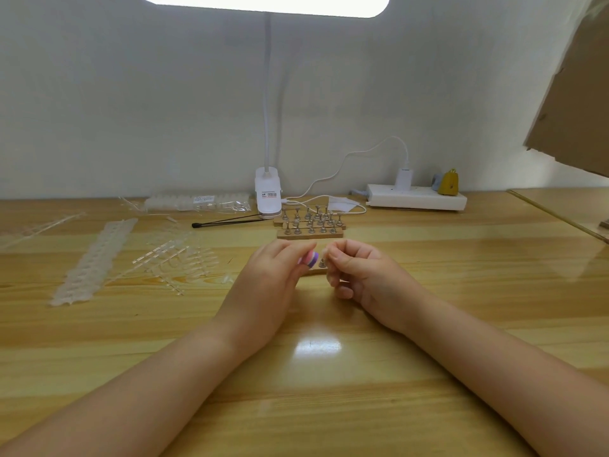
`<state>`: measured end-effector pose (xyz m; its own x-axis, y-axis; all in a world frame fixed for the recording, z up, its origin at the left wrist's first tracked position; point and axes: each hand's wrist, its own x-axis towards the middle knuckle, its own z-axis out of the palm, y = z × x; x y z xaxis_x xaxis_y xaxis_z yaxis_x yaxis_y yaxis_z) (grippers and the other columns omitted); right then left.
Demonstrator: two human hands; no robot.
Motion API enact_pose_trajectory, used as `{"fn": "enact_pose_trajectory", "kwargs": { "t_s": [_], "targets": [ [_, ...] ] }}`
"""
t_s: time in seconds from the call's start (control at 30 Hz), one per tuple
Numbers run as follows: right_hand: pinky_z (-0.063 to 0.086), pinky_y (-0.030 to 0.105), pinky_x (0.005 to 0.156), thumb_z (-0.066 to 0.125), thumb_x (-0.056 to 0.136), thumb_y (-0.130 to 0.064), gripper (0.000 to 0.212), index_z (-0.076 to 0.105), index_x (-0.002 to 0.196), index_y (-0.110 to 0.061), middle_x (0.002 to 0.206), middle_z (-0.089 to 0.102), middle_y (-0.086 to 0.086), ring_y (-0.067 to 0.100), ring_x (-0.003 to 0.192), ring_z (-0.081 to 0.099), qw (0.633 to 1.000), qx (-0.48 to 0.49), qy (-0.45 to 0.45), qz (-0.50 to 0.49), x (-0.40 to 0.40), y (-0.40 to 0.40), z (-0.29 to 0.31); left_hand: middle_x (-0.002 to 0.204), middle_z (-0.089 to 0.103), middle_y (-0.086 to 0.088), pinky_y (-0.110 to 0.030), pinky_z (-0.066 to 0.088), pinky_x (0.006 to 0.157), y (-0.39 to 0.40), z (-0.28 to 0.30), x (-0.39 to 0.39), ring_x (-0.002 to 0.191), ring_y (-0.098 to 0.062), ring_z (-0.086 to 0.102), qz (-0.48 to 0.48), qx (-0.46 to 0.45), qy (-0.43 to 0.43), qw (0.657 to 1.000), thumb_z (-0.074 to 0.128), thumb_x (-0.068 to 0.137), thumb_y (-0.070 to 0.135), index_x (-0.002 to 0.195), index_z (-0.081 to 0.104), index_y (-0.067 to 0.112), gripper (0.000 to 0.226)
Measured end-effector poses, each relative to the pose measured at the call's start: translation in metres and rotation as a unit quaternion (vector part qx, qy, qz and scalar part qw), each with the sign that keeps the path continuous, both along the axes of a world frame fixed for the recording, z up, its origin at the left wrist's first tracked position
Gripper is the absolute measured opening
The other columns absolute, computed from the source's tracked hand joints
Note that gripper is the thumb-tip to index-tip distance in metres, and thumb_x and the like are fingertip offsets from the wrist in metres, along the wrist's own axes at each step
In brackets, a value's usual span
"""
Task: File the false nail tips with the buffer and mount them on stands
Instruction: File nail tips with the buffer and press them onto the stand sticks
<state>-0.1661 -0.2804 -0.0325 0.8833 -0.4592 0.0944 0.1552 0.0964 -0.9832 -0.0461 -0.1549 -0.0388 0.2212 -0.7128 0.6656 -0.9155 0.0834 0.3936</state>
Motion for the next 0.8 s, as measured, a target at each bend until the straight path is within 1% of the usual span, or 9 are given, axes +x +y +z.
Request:
{"fn": "enact_pose_trajectory", "kwargs": {
  "t_s": [0.13,0.2,0.3,0.37,0.47,0.53,0.63,0.77,0.8],
  "targets": [
    [0.031,0.02,0.05,0.054,0.092,-0.014,0.006,0.057,0.091,-0.009,0.064,0.055,-0.006,0.007,0.059,0.047,1.0,-0.015,0.005,-0.006,0.0009,0.0001,-0.0025,0.111,0.062,-0.008,-0.028,0.046,0.092,0.002,0.0037,-0.0026,0.102,-0.019,0.059,-0.025,-0.072,-0.018,0.997,0.053,0.094,0.012,0.127,0.057,0.004,0.034],
    [0.03,0.019,0.05,0.055,0.089,-0.016,0.006,0.057,0.09,-0.01,0.065,0.053,-0.004,0.007,0.059,0.046,1.0,-0.011,-0.002,-0.003,0.0005,0.0002,-0.0026,0.111,0.063,-0.009,-0.025,0.045,0.092,0.0006,0.0025,-0.004,0.104,-0.02,0.058,-0.04,-0.055,-0.043,0.997,0.055,0.094,0.011,0.126,0.058,0.003,0.034],
    [0.029,0.021,0.05,0.058,0.082,-0.02,0.009,0.056,0.086,-0.012,0.066,0.052,-0.001,0.009,0.059,0.046,1.0,0.008,-0.008,-0.001,-0.0001,-0.0014,-0.0007,0.113,0.062,-0.006,-0.019,0.038,0.091,-0.0007,0.0007,-0.0013,0.106,-0.022,0.056,-0.005,0.005,-0.005,1.0,0.054,0.095,0.008,0.13,0.057,0.01,0.035],
    [0.03,0.02,0.05,0.059,0.083,-0.02,0.009,0.056,0.088,-0.012,0.066,0.053,-0.002,0.009,0.059,0.047,1.0,0.001,-0.003,-0.001,0.0008,-0.0017,-0.0017,0.112,0.062,-0.007,-0.022,0.04,0.091,0.0011,0.0018,-0.0001,0.103,-0.022,0.057,0.004,-0.011,0.006,1.0,0.053,0.095,0.009,0.131,0.055,0.009,0.035],
    [0.032,0.018,0.048,0.06,0.082,-0.023,0.015,0.056,0.091,-0.013,0.064,0.055,-0.006,0.007,0.058,0.048,1.0,-0.007,-0.001,-0.003,0.0015,-0.0015,-0.0039,0.11,0.063,-0.01,-0.03,0.046,0.09,0.0018,0.0045,-0.0034,0.1,-0.022,0.059,-0.026,-0.064,-0.033,0.997,0.05,0.096,0.014,0.129,0.056,0.003,0.035],
    [0.032,0.018,0.048,0.06,0.081,-0.024,0.015,0.055,0.09,-0.014,0.064,0.053,-0.004,0.008,0.058,0.048,1.0,-0.002,-0.011,-0.003,0.001,-0.0023,-0.0041,0.11,0.064,-0.01,-0.029,0.045,0.09,-0.0001,0.0028,-0.0028,0.101,-0.023,0.059,-0.032,-0.036,-0.043,0.998,0.052,0.096,0.011,0.129,0.056,0.005,0.034],
    [0.032,0.019,0.048,0.061,0.081,-0.024,0.011,0.055,0.088,-0.017,0.064,0.052,-0.004,0.008,0.059,0.048,1.0,0.004,-0.016,-0.003,0.001,-0.0036,-0.0036,0.113,0.062,-0.005,-0.024,0.041,0.091,-0.0001,0.0001,0.0005,0.104,-0.021,0.056,-0.007,0.008,0.006,1.0,0.051,0.097,0.009,0.133,0.053,0.012,0.037],
    [0.032,0.019,0.048,0.062,0.08,-0.026,0.014,0.056,0.088,-0.017,0.064,0.053,-0.005,0.007,0.058,0.048,1.0,-0.011,-0.017,-0.007,0.002,-0.003,-0.0058,0.109,0.062,-0.007,-0.026,0.046,0.09,0.0006,0.0032,-0.002,0.099,-0.018,0.059,-0.033,-0.074,-0.018,0.997,0.051,0.096,0.011,0.13,0.055,0.004,0.035],
    [0.032,0.018,0.048,0.061,0.08,-0.026,0.014,0.056,0.088,-0.016,0.065,0.054,-0.005,0.007,0.058,0.048,1.0,-0.011,-0.015,-0.008,0.002,-0.0029,-0.0059,0.11,0.062,-0.007,-0.028,0.046,0.09,0.0002,0.0027,-0.003,0.101,-0.02,0.059,-0.043,-0.071,-0.028,0.996,0.051,0.095,0.012,0.129,0.056,0.004,0.035]
  ]
}}
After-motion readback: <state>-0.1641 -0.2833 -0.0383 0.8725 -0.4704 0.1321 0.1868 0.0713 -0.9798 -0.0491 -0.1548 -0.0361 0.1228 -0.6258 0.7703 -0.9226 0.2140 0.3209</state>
